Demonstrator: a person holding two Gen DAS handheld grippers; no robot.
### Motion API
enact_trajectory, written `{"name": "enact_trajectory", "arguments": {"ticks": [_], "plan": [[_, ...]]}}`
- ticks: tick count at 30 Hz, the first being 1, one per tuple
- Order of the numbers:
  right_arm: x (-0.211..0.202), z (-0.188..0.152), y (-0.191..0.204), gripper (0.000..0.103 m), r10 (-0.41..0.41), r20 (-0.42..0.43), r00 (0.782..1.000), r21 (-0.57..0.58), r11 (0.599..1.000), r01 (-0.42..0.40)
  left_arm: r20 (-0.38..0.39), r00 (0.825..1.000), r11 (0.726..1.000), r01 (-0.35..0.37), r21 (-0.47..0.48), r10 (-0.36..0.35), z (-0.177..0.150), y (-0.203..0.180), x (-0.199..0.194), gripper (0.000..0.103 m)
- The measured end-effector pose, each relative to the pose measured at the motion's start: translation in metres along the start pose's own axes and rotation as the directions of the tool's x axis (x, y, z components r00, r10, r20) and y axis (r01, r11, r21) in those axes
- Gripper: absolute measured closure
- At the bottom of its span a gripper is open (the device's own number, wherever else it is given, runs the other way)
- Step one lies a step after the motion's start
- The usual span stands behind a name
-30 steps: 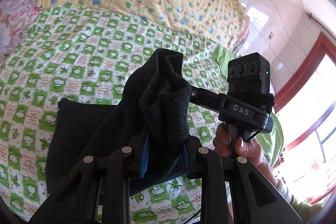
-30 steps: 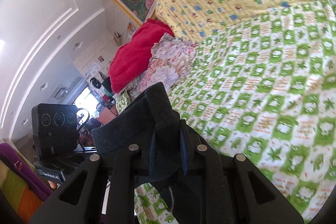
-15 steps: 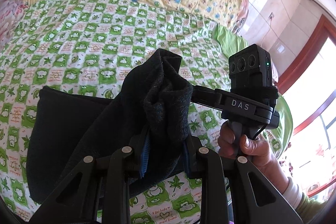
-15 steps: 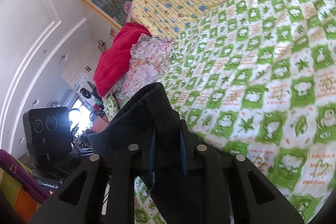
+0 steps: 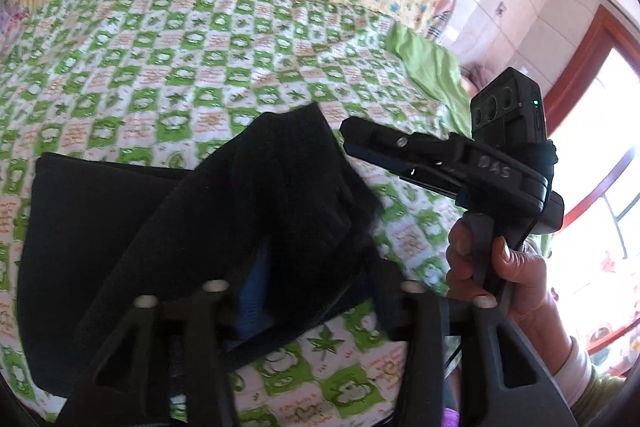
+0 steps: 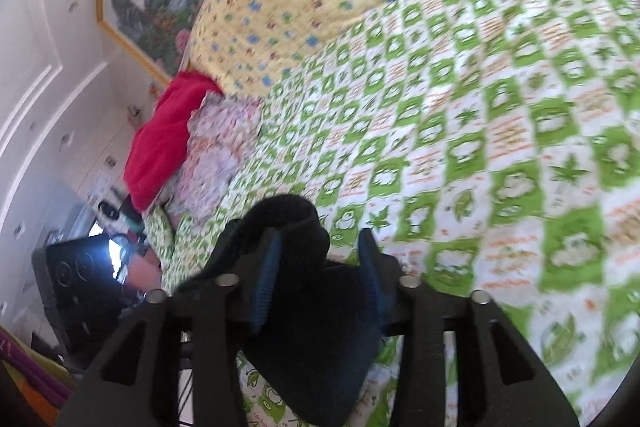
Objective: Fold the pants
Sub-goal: 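Lower the folded pants onto the sheet with both grippers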
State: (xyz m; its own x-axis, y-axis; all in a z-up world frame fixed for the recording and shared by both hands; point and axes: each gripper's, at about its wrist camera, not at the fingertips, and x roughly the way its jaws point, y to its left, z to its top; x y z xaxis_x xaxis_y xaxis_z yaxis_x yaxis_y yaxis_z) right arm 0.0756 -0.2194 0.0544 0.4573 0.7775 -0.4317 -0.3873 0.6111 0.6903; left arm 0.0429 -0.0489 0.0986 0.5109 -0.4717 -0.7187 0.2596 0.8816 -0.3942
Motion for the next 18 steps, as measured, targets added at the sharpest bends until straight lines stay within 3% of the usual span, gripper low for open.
{"name": "enact_trajectory", "arguments": {"ticks": [2, 10, 18], "plan": [[-0.01, -0.003, 0.003, 0.042, -0.011, 0.025, 1.0, 0.006, 1.0, 0.011, -0.012, 1.0, 1.0, 0.025, -0.003, -0.025, -0.002, -0.001, 0.002, 0.048], [-0.024, -0.014, 0.028, 0.03, -0.11, 0.052, 0.993, -0.023, 0.993, 0.112, -0.011, 0.999, 0.999, 0.047, 0.006, -0.047, -0.008, -0.002, -0.007, 0.04], [-0.025, -0.028, 0.05, 0.024, -0.166, 0.055, 0.985, -0.056, 0.984, 0.169, 0.05, 0.999, 0.999, -0.005, -0.039, 0.007, -0.01, 0.017, -0.036, 0.033]]}}
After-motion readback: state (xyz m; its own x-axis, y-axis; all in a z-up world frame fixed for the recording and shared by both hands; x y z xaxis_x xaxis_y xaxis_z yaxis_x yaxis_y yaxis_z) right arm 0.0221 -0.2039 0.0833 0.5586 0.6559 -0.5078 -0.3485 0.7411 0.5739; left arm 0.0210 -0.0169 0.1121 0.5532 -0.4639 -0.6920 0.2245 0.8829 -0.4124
